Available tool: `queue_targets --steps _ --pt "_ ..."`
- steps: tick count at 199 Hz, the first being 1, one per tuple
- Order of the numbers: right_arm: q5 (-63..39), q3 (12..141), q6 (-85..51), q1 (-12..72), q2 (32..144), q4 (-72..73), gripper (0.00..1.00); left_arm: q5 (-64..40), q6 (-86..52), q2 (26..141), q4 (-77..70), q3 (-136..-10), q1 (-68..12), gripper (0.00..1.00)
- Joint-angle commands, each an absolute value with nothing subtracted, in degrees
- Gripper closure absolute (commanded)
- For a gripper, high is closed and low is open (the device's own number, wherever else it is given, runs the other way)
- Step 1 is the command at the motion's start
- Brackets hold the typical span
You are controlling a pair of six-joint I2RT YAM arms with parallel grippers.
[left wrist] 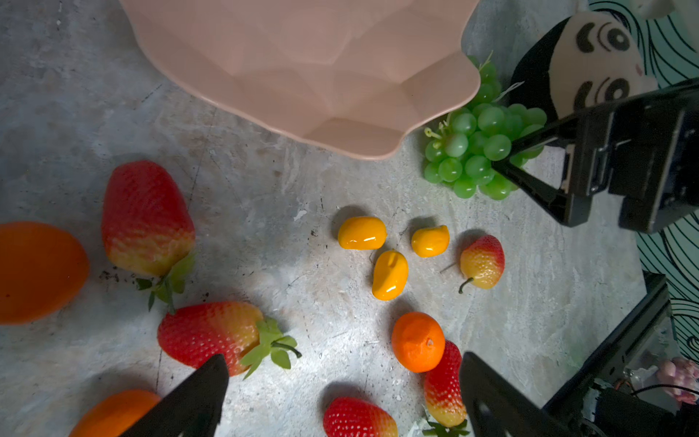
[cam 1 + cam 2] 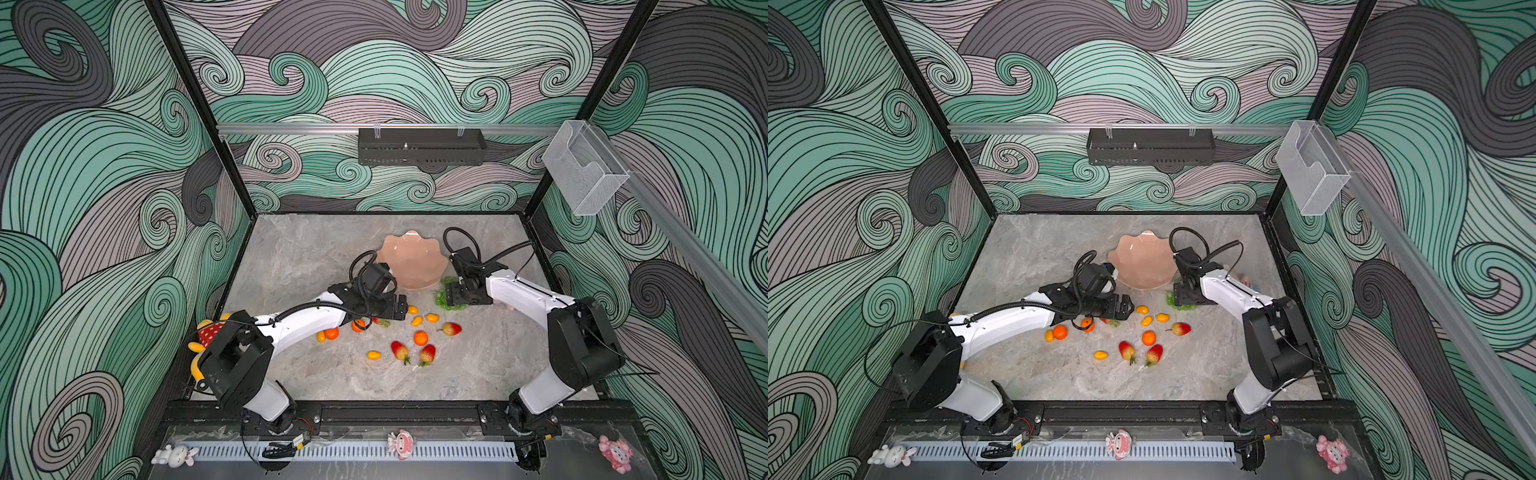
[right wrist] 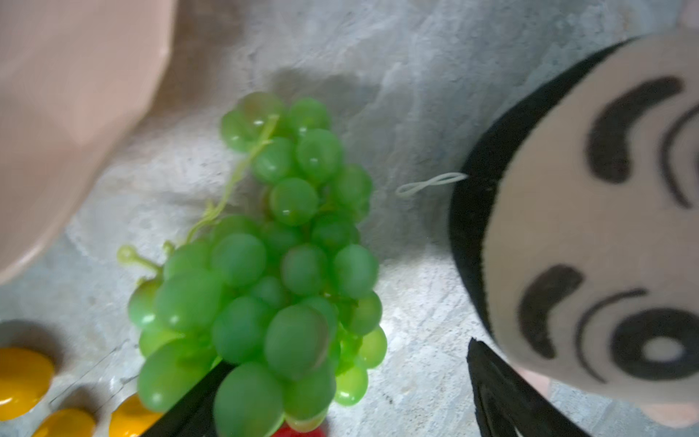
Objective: Arrange fruit in a fruit bowl
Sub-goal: Move the fruits to the middle-right of the table, then pick up the fruits from the middle-right of the table.
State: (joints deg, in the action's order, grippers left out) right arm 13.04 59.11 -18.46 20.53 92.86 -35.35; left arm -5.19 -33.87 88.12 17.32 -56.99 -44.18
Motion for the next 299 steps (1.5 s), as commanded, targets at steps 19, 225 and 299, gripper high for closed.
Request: queue_targets --steps 19,225,299 --pt "13.8 58.5 -20.0 16.1 89.2 -35.7 0.14 -6.2 -32.4 92.5 21.5 -63.2 -46.3 0.03" --pt "5.9 69.0 -16.5 26.0 95.7 -36.7 0.54 -9.6 -38.7 77.2 5.8 -47.5 -38.2 0.06" --pt "4.9 74.3 -17.7 24.3 103.9 -39.3 0.55 -13.7 -39.3 76.0 3.8 -46.8 -35.3 0.06"
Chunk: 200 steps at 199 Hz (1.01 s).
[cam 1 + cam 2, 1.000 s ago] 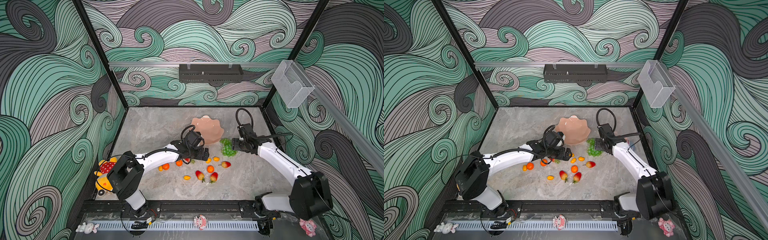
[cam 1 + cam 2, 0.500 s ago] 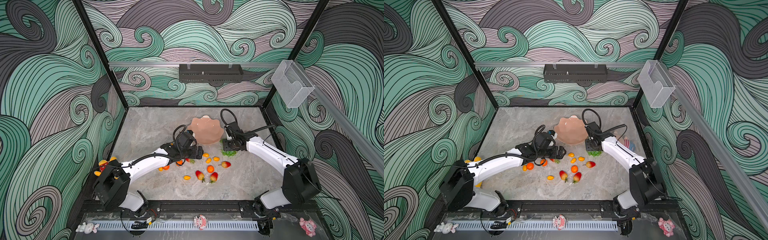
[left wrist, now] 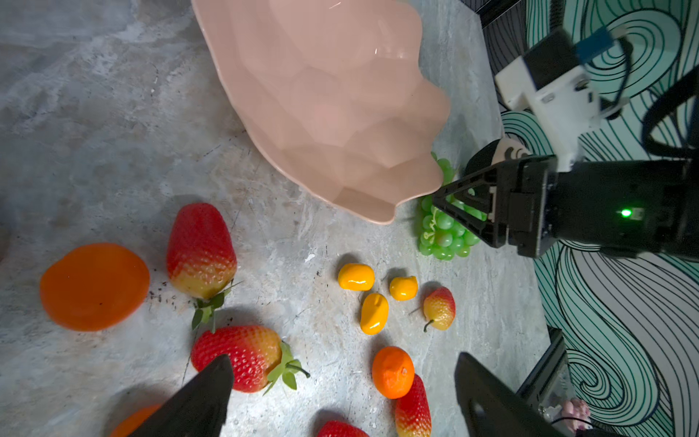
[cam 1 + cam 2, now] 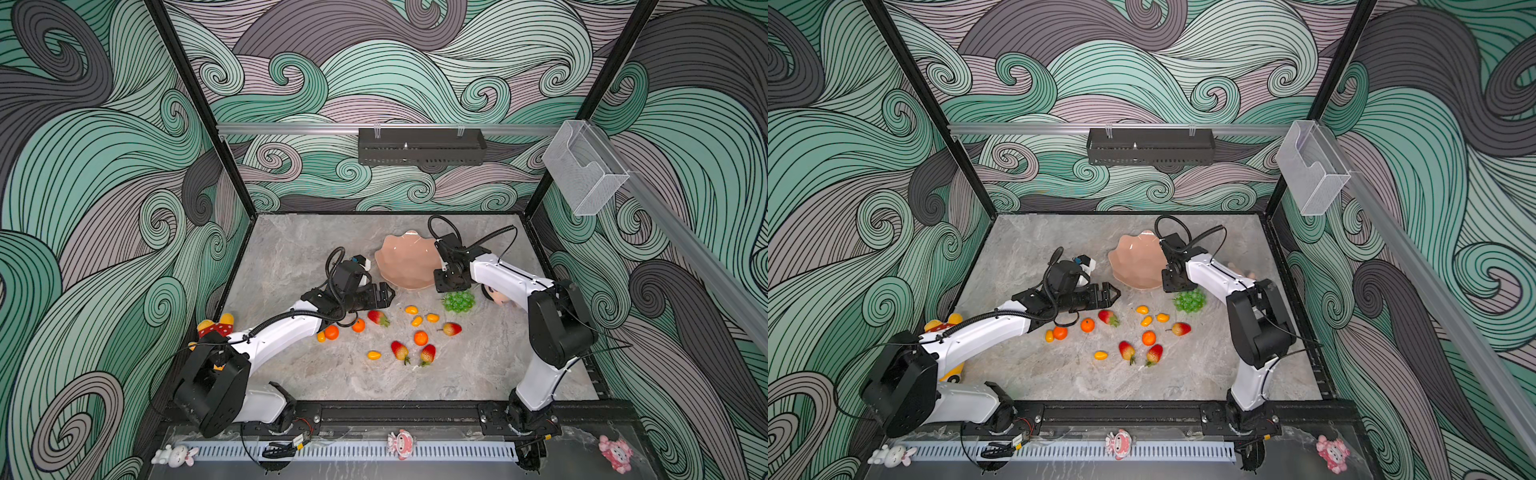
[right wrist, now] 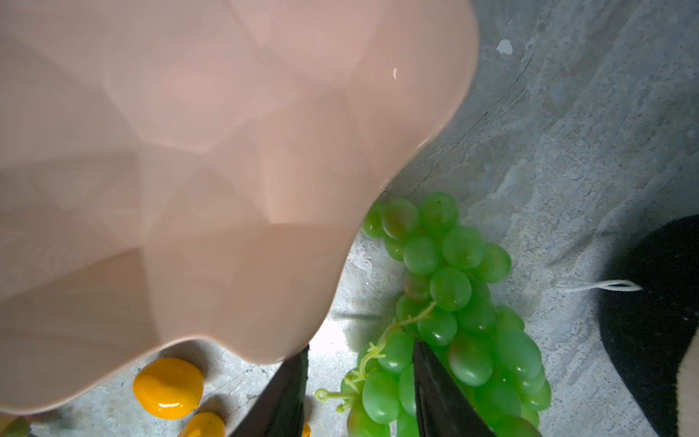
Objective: Arrange fruit in a fruit bowl
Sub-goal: Pick up the fruits from the middle-right of the table.
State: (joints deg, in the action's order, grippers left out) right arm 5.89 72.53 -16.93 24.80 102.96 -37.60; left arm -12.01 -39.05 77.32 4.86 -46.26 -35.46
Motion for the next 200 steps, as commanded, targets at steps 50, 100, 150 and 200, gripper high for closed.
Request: queue_targets --steps 50,100,150,200 --pt "1.3 75.4 -17.3 23.7 105.5 -38.6 0.62 -13.9 -39.5 76.4 4.2 -47.1 -35.3 0.06" --pt "1.0 75.7 -17.4 22.9 106.7 -38.5 0.66 -13.9 -38.6 76.3 6.6 -48.1 -35.2 0.06" --pt "0.7 75.0 -17.6 22.8 106.7 -38.2 0.75 -13.5 -39.3 75.7 6.7 -47.4 -35.2 0.06" --pt "1.0 74.5 -17.6 22.7 106.0 -37.9 0.87 -13.3 -39.6 75.9 6.7 -47.1 -35.3 0.06"
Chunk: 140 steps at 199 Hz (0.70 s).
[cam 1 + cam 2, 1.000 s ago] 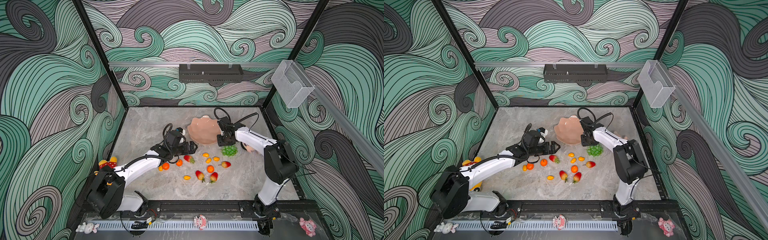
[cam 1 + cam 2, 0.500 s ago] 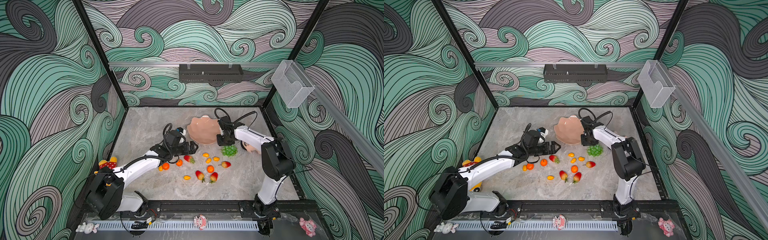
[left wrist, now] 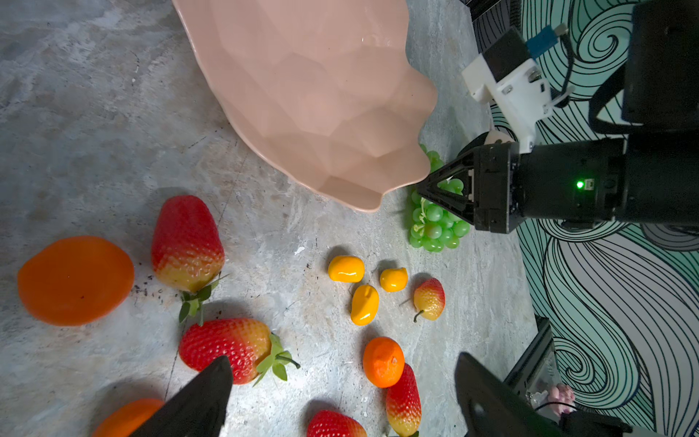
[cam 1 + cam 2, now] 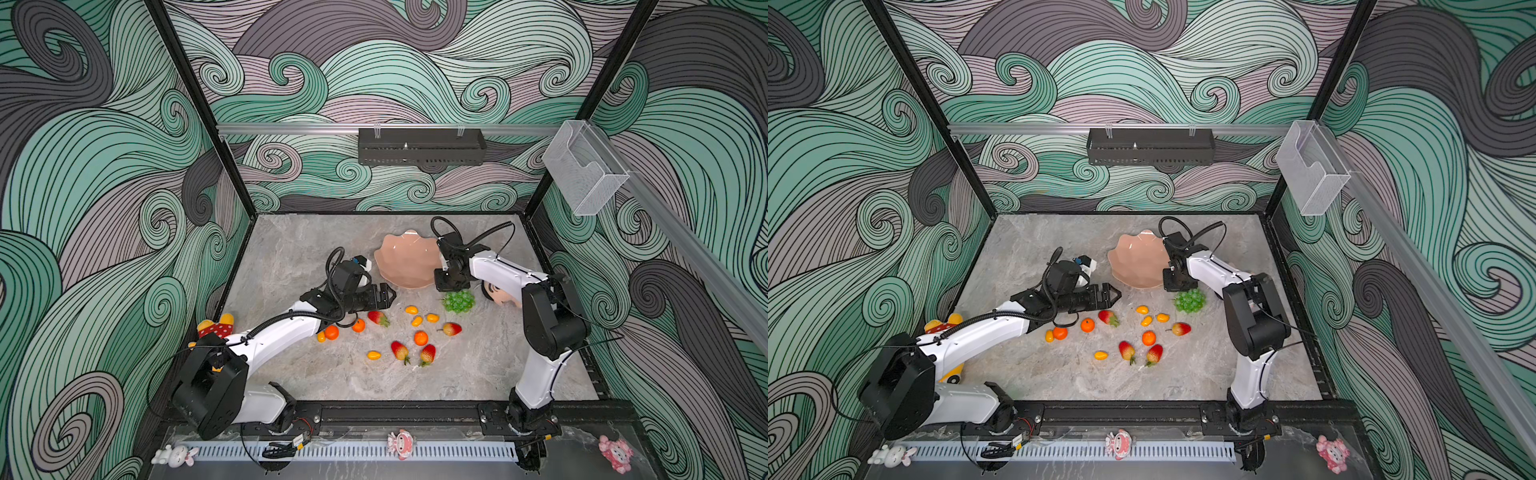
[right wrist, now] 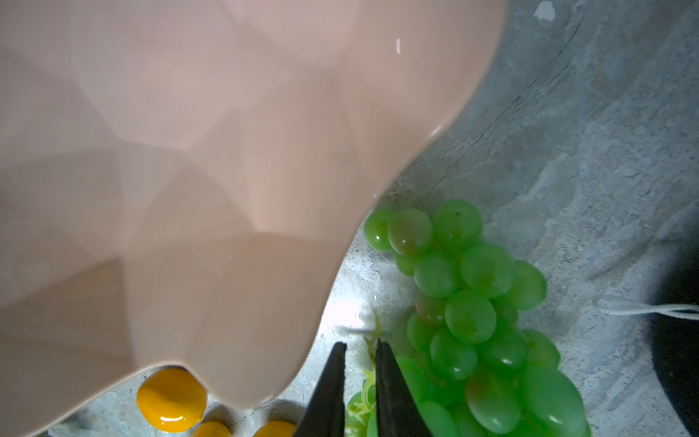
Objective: Arrange fruit in a fruit bowl
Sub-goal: Pick up the fruits from the middle-right of the table.
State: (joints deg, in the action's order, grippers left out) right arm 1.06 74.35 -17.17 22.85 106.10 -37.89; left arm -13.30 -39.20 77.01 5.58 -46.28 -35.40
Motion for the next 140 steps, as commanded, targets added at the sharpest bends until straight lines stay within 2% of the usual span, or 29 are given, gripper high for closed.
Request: queue_targets --steps 1,64,140 --pt "1.0 74.5 -17.6 22.7 106.0 -38.0 0.87 -13.3 -39.6 75.9 6.7 -47.1 -35.2 0.06" --pt "0.8 73.3 -17.7 22.5 103.6 -37.4 1.0 -12.5 -39.5 75.4 7.1 -46.9 -35.2 0.06" --pt "1.1 69.5 -18.3 22.4 96.7 -35.0 1.0 -10.9 -38.8 75.0 8.6 -47.1 -35.2 0.06"
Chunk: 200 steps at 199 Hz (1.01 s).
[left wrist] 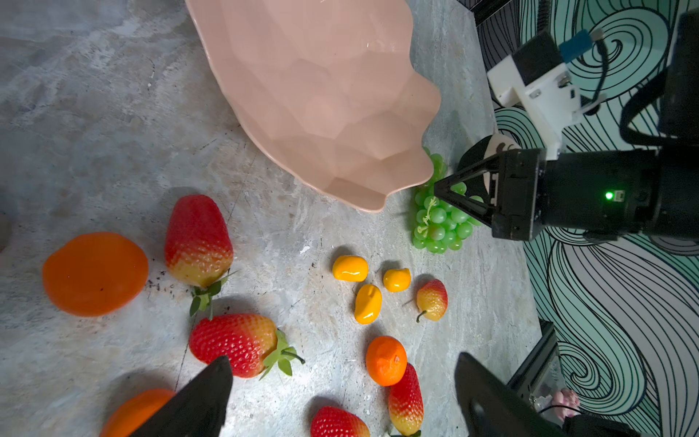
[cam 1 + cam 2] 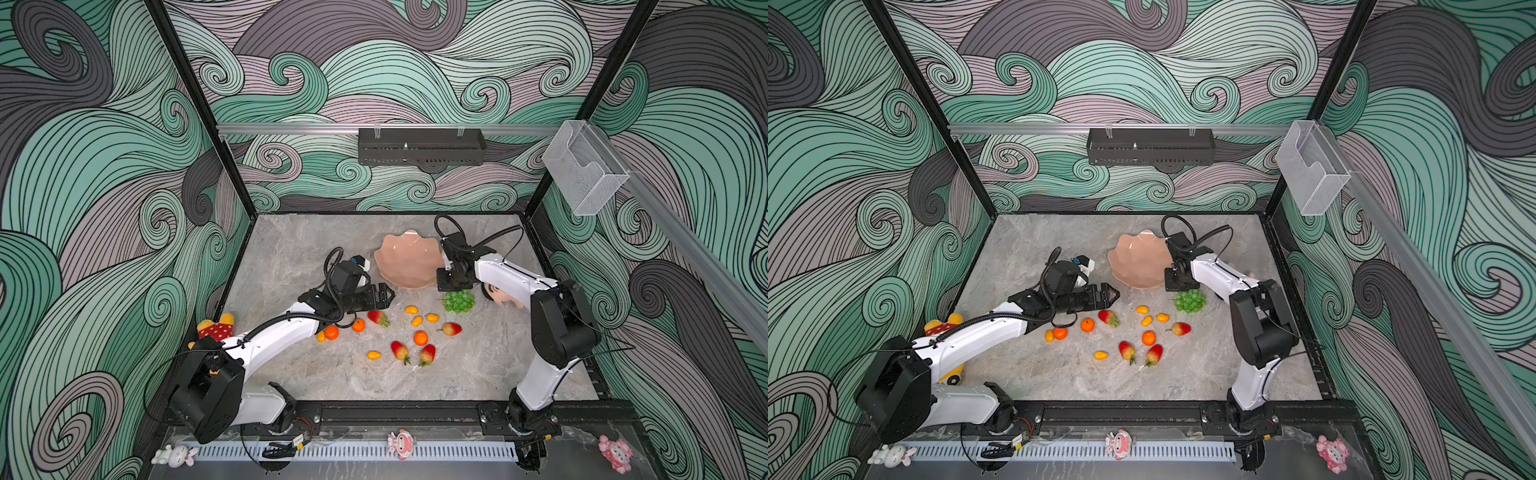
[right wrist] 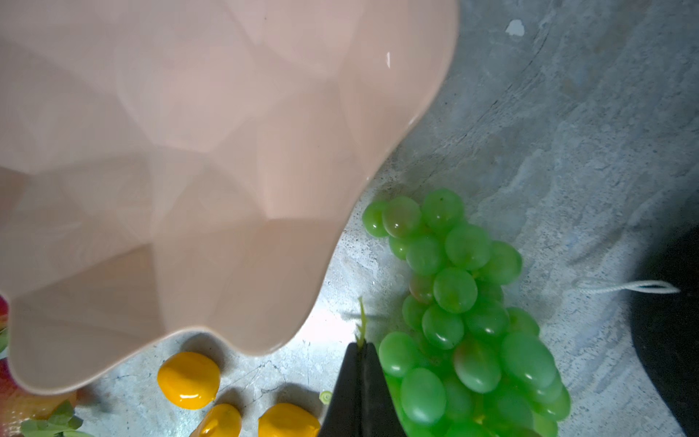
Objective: Arrange fruit in a fruit bowl
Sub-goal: Pick up the fruits from the middle-right of the table.
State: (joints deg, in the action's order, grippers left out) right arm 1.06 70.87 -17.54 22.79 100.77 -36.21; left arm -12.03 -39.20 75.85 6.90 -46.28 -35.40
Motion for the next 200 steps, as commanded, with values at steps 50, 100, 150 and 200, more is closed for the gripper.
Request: queue_targets --steps 50,100,150,200 --pt "1.0 66.4 -18.2 22.4 90.3 -34.3 1.0 -13.5 -36.4 79.2 9.3 -50.3 -35.2 0.06" --pt "4.6 63.5 -18.1 22.3 81.5 -34.3 1.0 -17.2 -34.5 87.0 11.4 -57.3 -35.8 0.06" --pt "5.3 65.0 -17.2 22.1 76.6 -36.2 1.0 -18.7 -34.0 93.1 12.0 -64.9 -38.3 0.07" --pt "5.2 71.7 -16.0 22.1 75.1 -40.9 1.0 -19.1 -33.3 96.3 12.2 -70.6 -39.4 0.09"
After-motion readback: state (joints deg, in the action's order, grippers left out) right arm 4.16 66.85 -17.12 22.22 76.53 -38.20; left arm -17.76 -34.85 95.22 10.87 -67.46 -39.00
